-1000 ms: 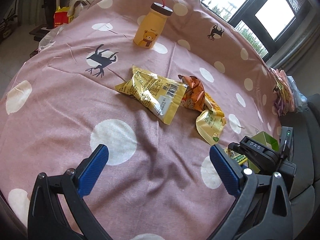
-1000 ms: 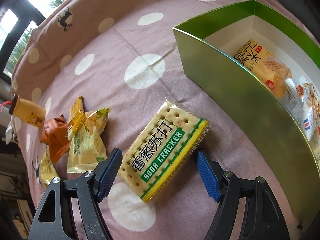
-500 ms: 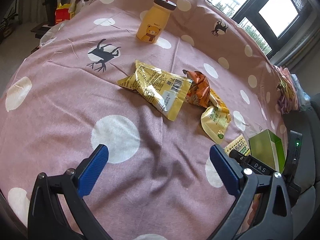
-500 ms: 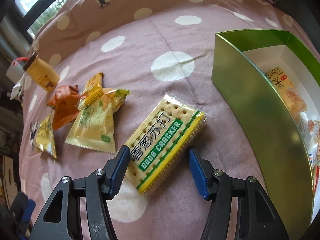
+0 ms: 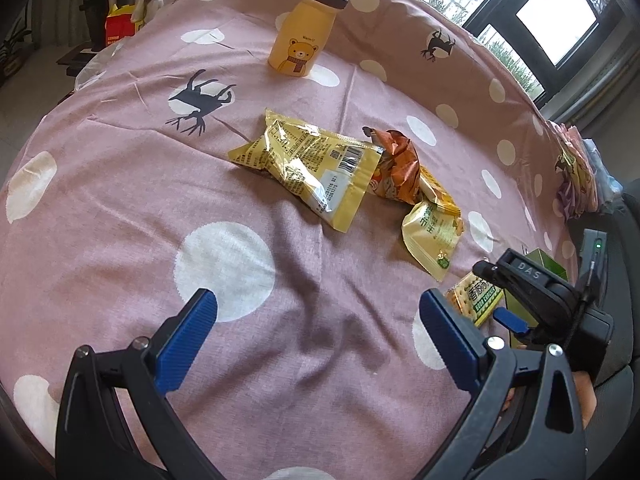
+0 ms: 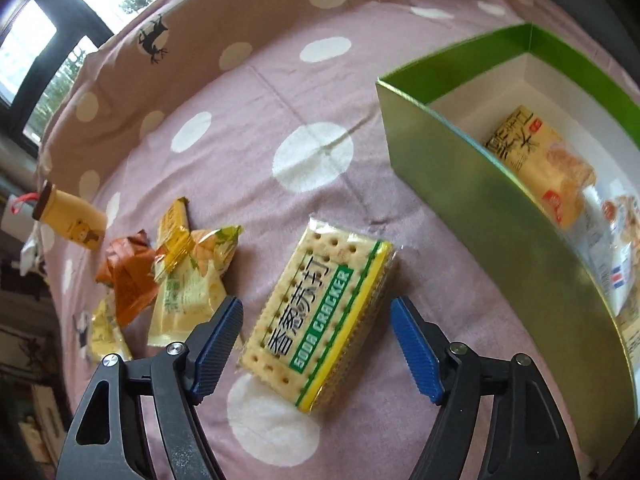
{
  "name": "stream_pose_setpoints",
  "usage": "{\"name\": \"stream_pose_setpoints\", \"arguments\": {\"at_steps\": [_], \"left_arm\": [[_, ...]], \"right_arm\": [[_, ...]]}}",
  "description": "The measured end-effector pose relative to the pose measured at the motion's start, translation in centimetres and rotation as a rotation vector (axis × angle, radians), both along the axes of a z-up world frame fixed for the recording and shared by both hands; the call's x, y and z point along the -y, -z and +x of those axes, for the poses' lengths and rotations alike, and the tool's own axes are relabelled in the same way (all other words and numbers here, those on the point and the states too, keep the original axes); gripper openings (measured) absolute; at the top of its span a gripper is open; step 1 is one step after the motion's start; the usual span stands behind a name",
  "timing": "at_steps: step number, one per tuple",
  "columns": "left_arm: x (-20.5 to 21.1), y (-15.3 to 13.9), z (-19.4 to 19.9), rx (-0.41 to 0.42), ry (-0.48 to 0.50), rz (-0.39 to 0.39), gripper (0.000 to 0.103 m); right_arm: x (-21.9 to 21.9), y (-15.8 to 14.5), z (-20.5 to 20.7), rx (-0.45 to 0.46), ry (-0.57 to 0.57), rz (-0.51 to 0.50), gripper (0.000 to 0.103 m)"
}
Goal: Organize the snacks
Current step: 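Grasp the soda cracker pack lengthwise with the right tool and lift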
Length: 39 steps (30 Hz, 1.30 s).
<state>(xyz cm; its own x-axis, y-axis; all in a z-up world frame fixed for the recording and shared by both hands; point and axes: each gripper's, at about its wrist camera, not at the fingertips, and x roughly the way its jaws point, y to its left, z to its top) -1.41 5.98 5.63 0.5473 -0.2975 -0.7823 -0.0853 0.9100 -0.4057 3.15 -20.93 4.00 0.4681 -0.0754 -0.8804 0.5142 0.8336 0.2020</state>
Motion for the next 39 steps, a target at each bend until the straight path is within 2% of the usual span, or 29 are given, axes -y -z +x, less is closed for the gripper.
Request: {"name": "stream_pose_setpoints", "arguments": {"at_steps": [2,4,7,9,15,19,23,30,35,39], "left_arm": [[-0.1,0.1,0.1,-0.005,-0.003,-0.001,0.102],[-0.2,0.2,0.1,-0.009,-0.006,-0.004,0.102],[-0.1,0.2,0.1,-0.012,0.0,-0.004,0.102],[-0.1,0.2,0.1,-0.013,0.003,-0.002,0.102],[-0.2,0.4,0.2,-0.024,-0.007,0.003,0.102],[-0.2,0.5,0.2,-0.028,-0.007,-0.003,0.102],[-0.2,0.6,0.3,-0.034,-0.01,0.004,0.102],[-0.4,0.7,0.4,-0.041,-0.015,-0.004,0.102],[-0.4,0.8,0.3,-0.048,-0.017,-0.017,0.102],[-0.3,0.8,0.3,-0.047,-0.012,-0.032,0.102]], "right_arm": [[-0.4,1.2,0.8,-0.058,-0.015,0.01,0.077],[-1.1,1.0,1.0,-0.05,-0.031,-0.06,0.082],[-2.5,1.4,1.4,-0.072,-0.098,-0.146,0.082],[-2.9,1.3,1.2,-0.057,-0.152,-0.157,0.079],[-2.3,0.6,-0.9,-0.019,-0.276,-0.009,0.064],[-2.6,0.2,-2.2,-0.002,-0.367,0.067,0.062],[-3.9,-0.7,-2.9,0.017,-0.473,0.068,0.062],[-7.6,-0.6,-2.9,-0.006,-0.649,0.07,0.061],[-7.3,-0.6,-3.1,-0.024,-0.65,0.089,0.061],[-5.5,-0.4,-2.9,-0.021,-0.58,0.211,0.061]]}}
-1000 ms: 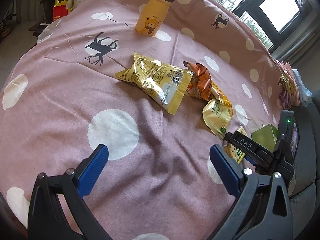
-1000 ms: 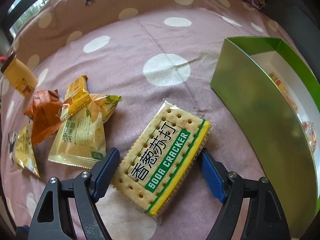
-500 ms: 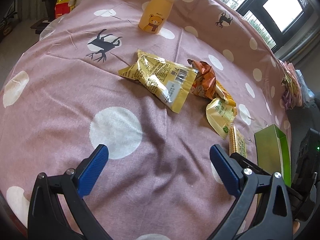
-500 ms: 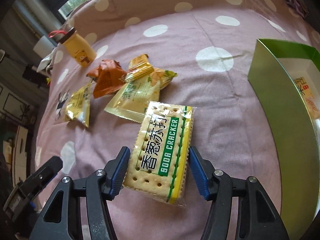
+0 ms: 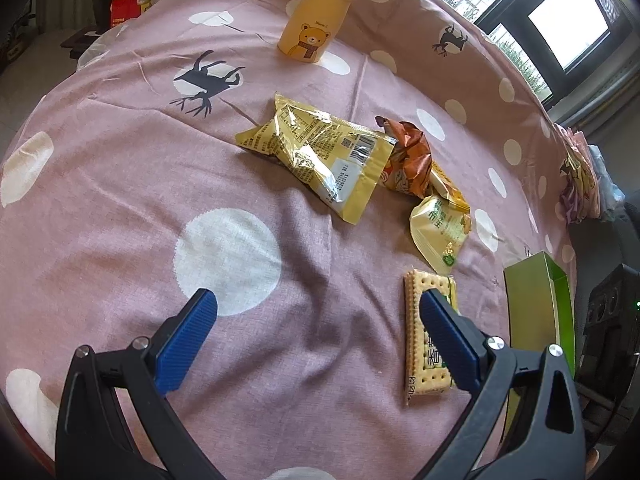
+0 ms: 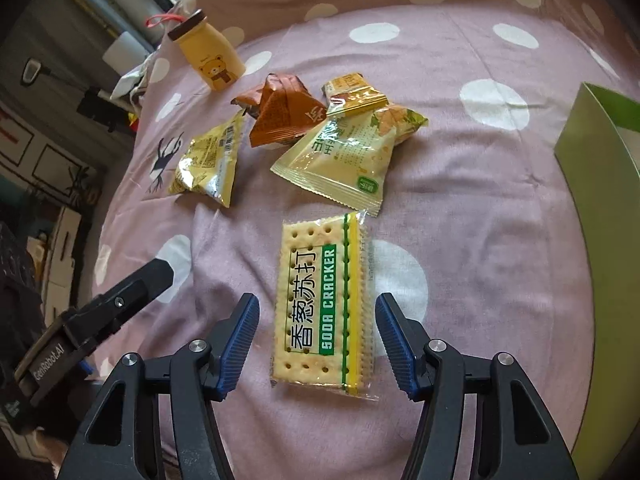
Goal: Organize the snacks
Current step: 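Grasp the soda cracker pack lengthwise with the right tool and lift, then carry the soda cracker pack with the right tool and lower into the box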
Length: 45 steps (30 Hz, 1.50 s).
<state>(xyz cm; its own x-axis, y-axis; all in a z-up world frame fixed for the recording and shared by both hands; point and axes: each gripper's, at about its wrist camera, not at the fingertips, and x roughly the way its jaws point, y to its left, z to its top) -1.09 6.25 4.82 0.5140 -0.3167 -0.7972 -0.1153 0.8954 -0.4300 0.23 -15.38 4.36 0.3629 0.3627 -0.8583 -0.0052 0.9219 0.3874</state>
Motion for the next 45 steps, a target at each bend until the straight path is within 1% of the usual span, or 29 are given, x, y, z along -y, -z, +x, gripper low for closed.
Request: {"name": "stream_pose_setpoints", "arguments": {"at_steps": [2,5,8,10,11,12,13,14,18,20,21,23,24,25,26,28,32,37,45], "left_arm": [[0.3,0.0,0.0,0.002,0.01,-0.006,0.102],[1.3,0.1,0.1,0.002,0.057,-0.012,0.101],[2.4,0.1,0.0,0.01,0.09,0.016,0.101],[3.0,0.2,0.0,0.016,0.117,0.015,0.1],[3.3,0.2,-0.1,0.016,0.131,0.003,0.097],[3.6,0.3,-0.1,0.013,0.148,-0.013,0.095],[4.0,0.5,0.0,0.009,0.164,-0.026,0.091],[4.4,0.7,0.0,0.0,0.184,-0.04,0.087],[5.8,1.2,0.0,-0.027,0.236,-0.073,0.081],[6.4,1.3,0.0,-0.031,0.259,-0.078,0.068],[6.8,1.4,0.0,-0.038,0.275,-0.092,0.064],[7.3,1.8,0.1,-0.056,0.305,-0.13,0.051],[7.5,2.0,0.1,-0.067,0.316,-0.147,0.048],[7.8,2.1,0.1,-0.074,0.323,-0.157,0.043],[8.0,2.2,0.1,-0.079,0.328,-0.158,0.041],[8.2,2.2,0.0,-0.073,0.321,-0.133,0.041],[8.1,1.7,-0.2,-0.055,0.314,-0.139,0.041],[7.8,0.7,-0.6,0.0,0.312,-0.138,0.041],[7.8,-1.3,-1.8,0.095,0.33,-0.136,0.041]], "right_arm": [[1.1,-0.1,0.0,0.005,0.047,0.053,0.061],[1.6,-0.4,0.0,0.034,0.105,0.063,0.061],[2.1,-0.4,0.1,0.044,0.128,0.109,0.061],[2.4,-0.2,0.1,0.044,0.139,0.147,0.061],[2.5,-0.1,0.2,0.039,0.142,0.155,0.061],[2.4,-0.1,0.2,0.033,0.14,0.153,0.057],[2.4,0.0,0.3,0.026,0.136,0.149,0.051],[2.3,0.2,0.4,0.018,0.134,0.146,0.049],[2.4,0.7,0.5,-0.013,0.134,0.152,0.047],[2.4,1.0,0.5,-0.029,0.132,0.156,0.047],[2.4,1.2,0.6,-0.035,0.13,0.158,0.047],[2.4,1.6,0.7,-0.049,0.128,0.169,0.047],[2.4,1.7,0.8,-0.057,0.128,0.171,0.047],[2.4,1.9,0.8,-0.063,0.127,0.171,0.047],[2.4,2.1,0.9,-0.067,0.122,0.177,0.047],[2.3,2.5,1.0,-0.08,0.106,0.204,0.047],[2.1,2.1,0.5,-0.057,0.108,0.191,0.047],[1.3,0.3,-0.2,0.01,0.081,0.163,0.047],[1.0,-2.2,-1.4,0.101,0.063,0.148,0.047]]}}
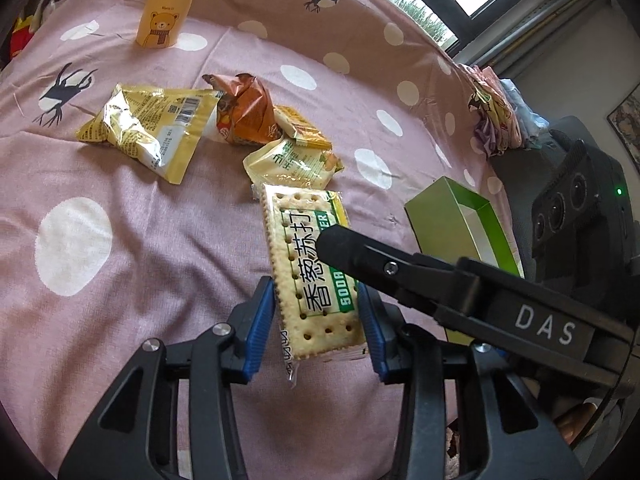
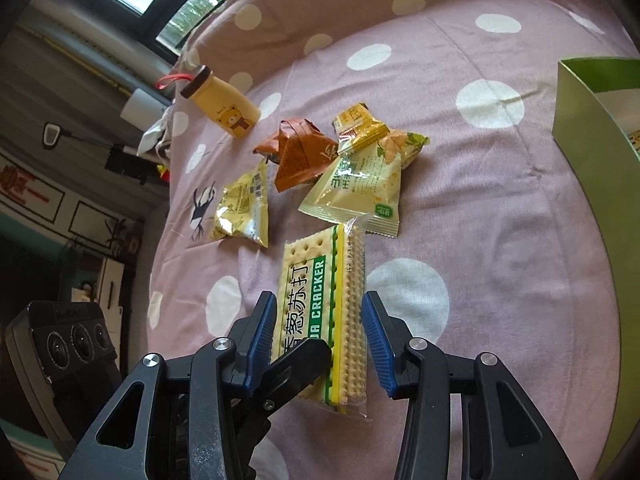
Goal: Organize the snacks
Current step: 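Carry the soda cracker pack with the right tool and lower into the box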
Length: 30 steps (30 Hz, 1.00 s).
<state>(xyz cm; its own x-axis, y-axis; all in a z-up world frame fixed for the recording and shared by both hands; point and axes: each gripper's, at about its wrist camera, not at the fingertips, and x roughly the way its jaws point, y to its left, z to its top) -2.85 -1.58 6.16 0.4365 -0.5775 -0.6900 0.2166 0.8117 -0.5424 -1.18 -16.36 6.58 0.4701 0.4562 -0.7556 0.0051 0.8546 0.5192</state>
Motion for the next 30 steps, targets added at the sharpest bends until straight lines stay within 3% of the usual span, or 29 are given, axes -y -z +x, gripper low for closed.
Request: {"name": "stream_pose_setpoints", "arguments": {"at_steps": [18,30], "left_arm": [[3.0,-4.7,-2.3,0.197,0.035,0.01,0.04],[9.6,-6.2,-2.2,0.308,0.172,0.015,0.04]], "right_arm": [[2.3,-5.1,-3.0,0.178,0.064,-0.016,0.048],[7.9,-7.2,-5.3,0.263,0.213,-0.046,0.048]]}}
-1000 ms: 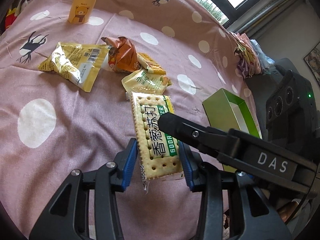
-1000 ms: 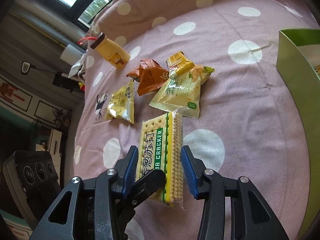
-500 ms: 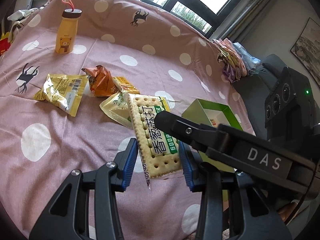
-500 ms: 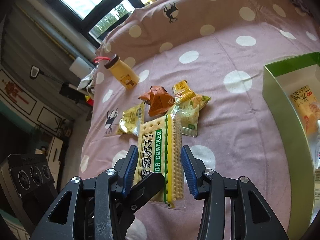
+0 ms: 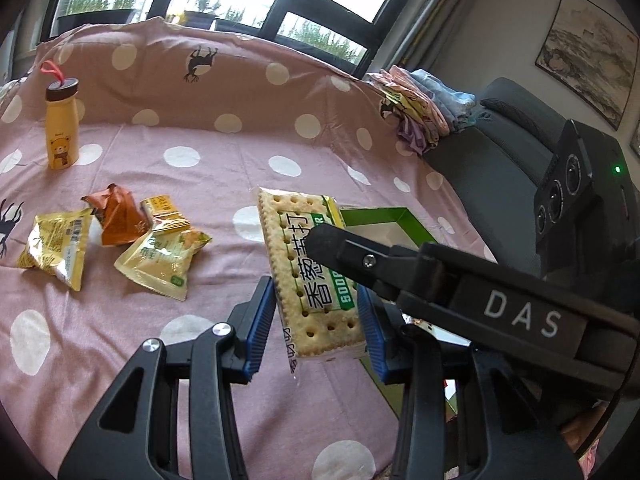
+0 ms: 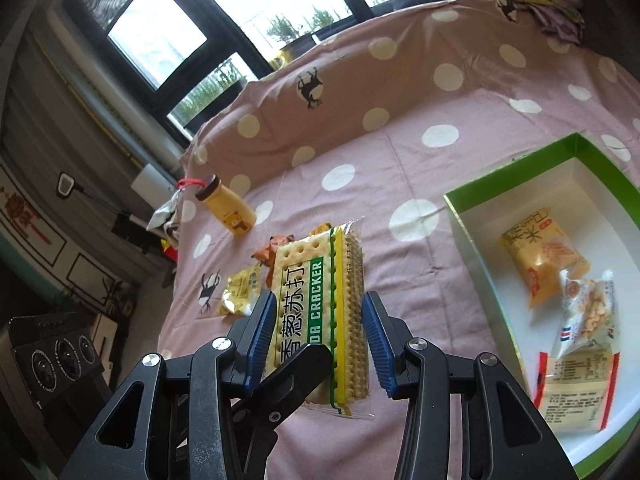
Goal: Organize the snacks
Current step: 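Carry the soda cracker pack with the right tool and lower into the box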
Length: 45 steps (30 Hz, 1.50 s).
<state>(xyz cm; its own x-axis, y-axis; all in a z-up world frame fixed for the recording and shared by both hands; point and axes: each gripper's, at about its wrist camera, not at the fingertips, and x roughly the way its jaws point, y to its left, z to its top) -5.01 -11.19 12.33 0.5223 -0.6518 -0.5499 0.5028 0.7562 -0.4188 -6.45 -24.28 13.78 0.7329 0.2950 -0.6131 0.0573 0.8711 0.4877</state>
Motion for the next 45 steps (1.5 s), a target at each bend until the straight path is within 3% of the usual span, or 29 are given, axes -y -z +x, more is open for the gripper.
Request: {"name": "stream_pose_setpoints", "arguments": {"at_steps": [9,25,45], "left_arm": [[6.0,0.5,0.9,0.005,0.098,0.043,0.04],[12.7,2.2,1.0,-0.049,0.236,0.049,0.04],[16.3,4.3,1.4,-0.135,0.313,0.098,0.04]], "right_arm": [[4.8,0.2,-1.2,-0.013,0.148,-0.014,0.048],[10.9,1.8,-3.1,-0.06,0.314,0.018,0.048],[14.2,4.2,-3.4,-0.16,0.406,0.043,0.048]]}}
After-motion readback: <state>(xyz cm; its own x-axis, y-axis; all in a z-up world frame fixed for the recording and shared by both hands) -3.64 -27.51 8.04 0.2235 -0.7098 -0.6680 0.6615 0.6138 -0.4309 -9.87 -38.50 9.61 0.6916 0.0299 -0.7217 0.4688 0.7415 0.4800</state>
